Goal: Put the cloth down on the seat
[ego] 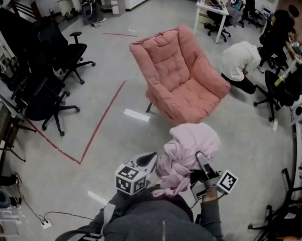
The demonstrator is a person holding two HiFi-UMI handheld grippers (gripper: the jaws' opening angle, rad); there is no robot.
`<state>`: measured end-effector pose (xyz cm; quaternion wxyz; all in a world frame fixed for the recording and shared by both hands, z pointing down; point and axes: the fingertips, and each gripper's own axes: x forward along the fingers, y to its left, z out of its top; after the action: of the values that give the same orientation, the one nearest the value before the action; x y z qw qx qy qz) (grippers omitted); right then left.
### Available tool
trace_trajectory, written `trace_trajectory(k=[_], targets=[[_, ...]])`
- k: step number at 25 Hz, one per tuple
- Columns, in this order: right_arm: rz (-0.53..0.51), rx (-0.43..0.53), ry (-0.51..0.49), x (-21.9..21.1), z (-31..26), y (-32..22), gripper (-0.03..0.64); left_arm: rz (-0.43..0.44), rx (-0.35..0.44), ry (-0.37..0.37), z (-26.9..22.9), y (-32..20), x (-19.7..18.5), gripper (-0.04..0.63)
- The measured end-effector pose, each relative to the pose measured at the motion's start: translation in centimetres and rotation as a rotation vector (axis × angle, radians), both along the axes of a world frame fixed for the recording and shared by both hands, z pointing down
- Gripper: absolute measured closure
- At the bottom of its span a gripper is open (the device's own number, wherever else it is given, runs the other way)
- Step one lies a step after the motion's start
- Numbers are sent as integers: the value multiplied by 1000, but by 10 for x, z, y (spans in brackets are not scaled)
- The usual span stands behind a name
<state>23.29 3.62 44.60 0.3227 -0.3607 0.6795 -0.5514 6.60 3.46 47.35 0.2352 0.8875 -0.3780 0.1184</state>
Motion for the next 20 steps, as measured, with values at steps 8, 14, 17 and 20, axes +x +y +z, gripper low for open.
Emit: trace_trajectory(k=[8, 14, 17, 20], targets=[[3, -10, -2, 3, 5, -4, 445, 1, -14, 1, 5, -2, 6, 587], [5, -33, -11, 0, 10, -4, 445, -21, -28, -2, 7, -3, 0, 588], [-4, -40, -11, 0, 13, -7, 445, -34, -36, -7, 10, -5, -2, 588], [-2, -44, -6, 2, 13, -14, 445, -37, -40, -5, 12, -12, 0, 586]])
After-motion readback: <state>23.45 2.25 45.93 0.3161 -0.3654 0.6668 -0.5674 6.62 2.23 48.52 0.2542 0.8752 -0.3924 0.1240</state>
